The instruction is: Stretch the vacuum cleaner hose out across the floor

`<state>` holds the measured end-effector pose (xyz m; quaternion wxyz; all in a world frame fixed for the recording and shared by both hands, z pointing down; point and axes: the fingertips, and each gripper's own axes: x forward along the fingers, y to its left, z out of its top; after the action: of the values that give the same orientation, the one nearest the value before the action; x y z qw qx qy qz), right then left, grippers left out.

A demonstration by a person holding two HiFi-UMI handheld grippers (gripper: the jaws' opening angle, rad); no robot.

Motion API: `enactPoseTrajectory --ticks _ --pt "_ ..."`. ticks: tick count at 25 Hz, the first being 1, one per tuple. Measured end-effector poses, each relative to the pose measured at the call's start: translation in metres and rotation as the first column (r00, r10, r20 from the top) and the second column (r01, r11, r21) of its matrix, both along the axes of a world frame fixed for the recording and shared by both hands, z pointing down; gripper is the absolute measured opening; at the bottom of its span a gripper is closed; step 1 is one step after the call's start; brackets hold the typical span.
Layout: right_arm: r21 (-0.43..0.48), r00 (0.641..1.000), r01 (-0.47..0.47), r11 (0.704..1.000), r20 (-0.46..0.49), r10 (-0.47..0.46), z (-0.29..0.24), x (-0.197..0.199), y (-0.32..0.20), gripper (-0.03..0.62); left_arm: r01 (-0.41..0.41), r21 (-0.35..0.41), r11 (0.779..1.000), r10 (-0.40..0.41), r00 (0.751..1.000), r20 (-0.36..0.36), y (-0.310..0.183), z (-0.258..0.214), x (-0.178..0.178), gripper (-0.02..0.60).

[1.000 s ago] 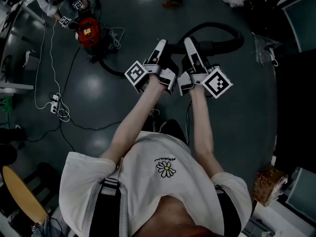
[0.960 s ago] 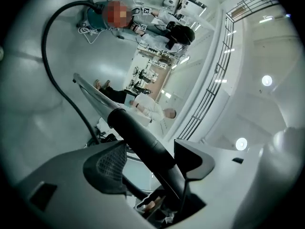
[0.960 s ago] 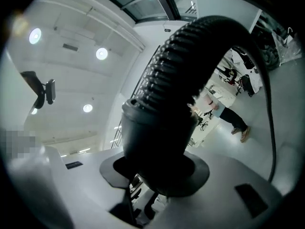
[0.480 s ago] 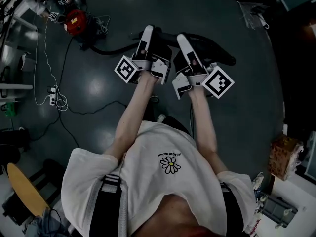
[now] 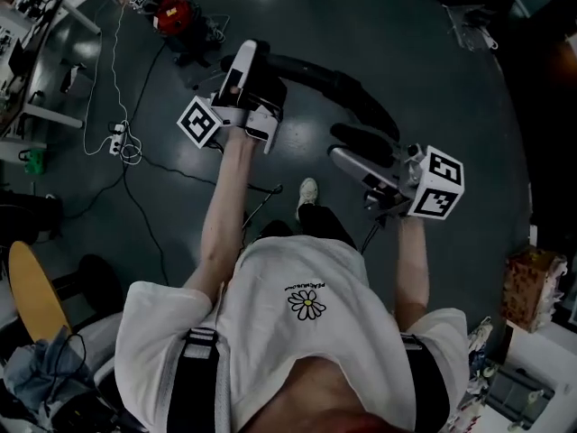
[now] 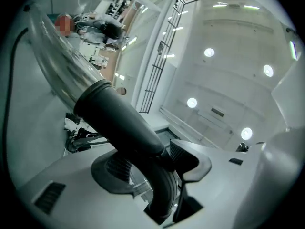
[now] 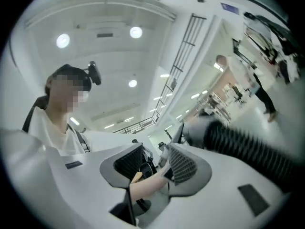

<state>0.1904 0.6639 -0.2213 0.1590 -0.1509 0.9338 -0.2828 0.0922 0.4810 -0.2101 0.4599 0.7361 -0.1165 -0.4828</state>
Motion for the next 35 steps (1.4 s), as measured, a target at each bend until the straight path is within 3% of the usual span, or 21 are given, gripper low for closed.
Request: enactPoseTrajectory --ticks 1,3,5,8,10,12,14,16,18,20,22,23,25,27,28,30,33,35 --pt "0.098 1.000 -0.025 0.995 -0.013 0.027 -0.025 0.005 0.019 0.167 -0.015 0.044 0.999 0.014 1.000 0.018 0.031 -0.009 -0.010 0.240" --pt "0.285 0.993 -0.073 0.956 -0.066 0.096 -0.069 0.009 0.061 0.167 -0.066 0.129 0.989 0.057 0.996 0.068 0.101 -0.026 -0.030 0.236" --pt "0.350 0.983 -0.019 0.937 -0.166 0.082 -0.082 -0.007 0.100 0.169 -0.141 0.209 0.968 0.111 0.983 0.146 0.174 -0.045 -0.047 0.236" --pt "0.180 0.940 0.261 0.949 -0.270 -0.207 -0.052 -0.075 0.183 0.169 -0.267 0.294 0.918 0.190 0.945 0.266 0.287 -0.074 -0.063 0.235" --pt "0.097 0.909 0.371 0.923 -0.242 -0.340 -0.043 -0.110 0.243 0.176 -0.337 0.336 0.880 0.214 0.911 0.354 0.355 -0.089 -0.072 0.235" --pt "0.074 0.878 0.452 0.889 -0.216 -0.428 -0.047 -0.130 0.295 0.188 -0.384 0.376 0.843 0.201 0.874 0.442 0.413 -0.103 -0.080 0.235" --pt "0.069 0.828 0.536 0.841 -0.234 -0.509 -0.046 -0.143 0.346 0.190 -0.401 0.407 0.820 0.164 0.847 0.505 0.464 -0.110 -0.084 0.235" --pt "0.031 0.773 0.612 0.791 -0.235 -0.589 -0.036 -0.158 0.397 0.190 -0.398 0.429 0.811 0.130 0.837 0.531 0.509 -0.112 -0.086 0.235" --pt "-0.017 0.717 0.687 0.727 -0.150 -0.681 -0.025 -0.181 0.450 0.189 -0.386 0.441 0.810 0.115 0.842 0.526 0.549 -0.111 -0.090 0.235" --pt "-0.009 0.665 0.746 0.666 -0.049 -0.745 -0.020 -0.207 0.504 0.189 -0.372 0.442 0.816 0.117 0.856 0.503 0.587 -0.111 -0.097 0.236" --pt "0.043 0.640 0.767 0.640 0.000 -0.768 -0.022 -0.228 0.549 0.189 -0.374 0.430 0.822 0.135 0.860 0.491 0.621 -0.113 -0.100 0.236" --pt "0.073 0.626 0.777 0.625 0.005 -0.780 -0.025 -0.236 0.569 0.189 -0.402 0.416 0.815 0.158 0.846 0.509 0.637 -0.115 -0.099 0.236" --pt "0.129 0.578 0.809 0.573 0.002 -0.816 -0.034 -0.246 0.608 0.189 -0.496 0.388 0.777 0.236 0.801 0.551 0.669 -0.118 -0.091 0.237" --pt "0.162 0.545 0.828 0.537 -0.007 -0.838 -0.044 -0.248 0.636 0.189 -0.564 0.400 0.723 0.321 0.786 0.528 0.696 -0.125 -0.085 0.238" --pt "0.156 0.549 0.826 0.541 -0.004 -0.836 -0.048 -0.248 0.643 0.189 -0.584 0.410 0.701 0.360 0.786 0.503 0.703 -0.127 -0.082 0.238" --pt "0.095 0.588 0.802 0.589 0.040 -0.808 -0.055 -0.251 0.637 0.189 -0.614 0.398 0.682 0.428 0.776 0.464 0.701 -0.126 -0.081 0.238" --pt "-0.038 0.727 0.682 0.731 0.149 -0.670 -0.067 -0.265 0.594 0.187 -0.653 0.298 0.696 0.514 0.744 0.427 0.671 -0.118 -0.088 0.239" --pt "-0.110 0.796 0.597 0.794 0.200 -0.571 -0.066 -0.269 0.571 0.187 -0.669 0.205 0.715 0.555 0.720 0.416 0.657 -0.104 -0.088 0.239"
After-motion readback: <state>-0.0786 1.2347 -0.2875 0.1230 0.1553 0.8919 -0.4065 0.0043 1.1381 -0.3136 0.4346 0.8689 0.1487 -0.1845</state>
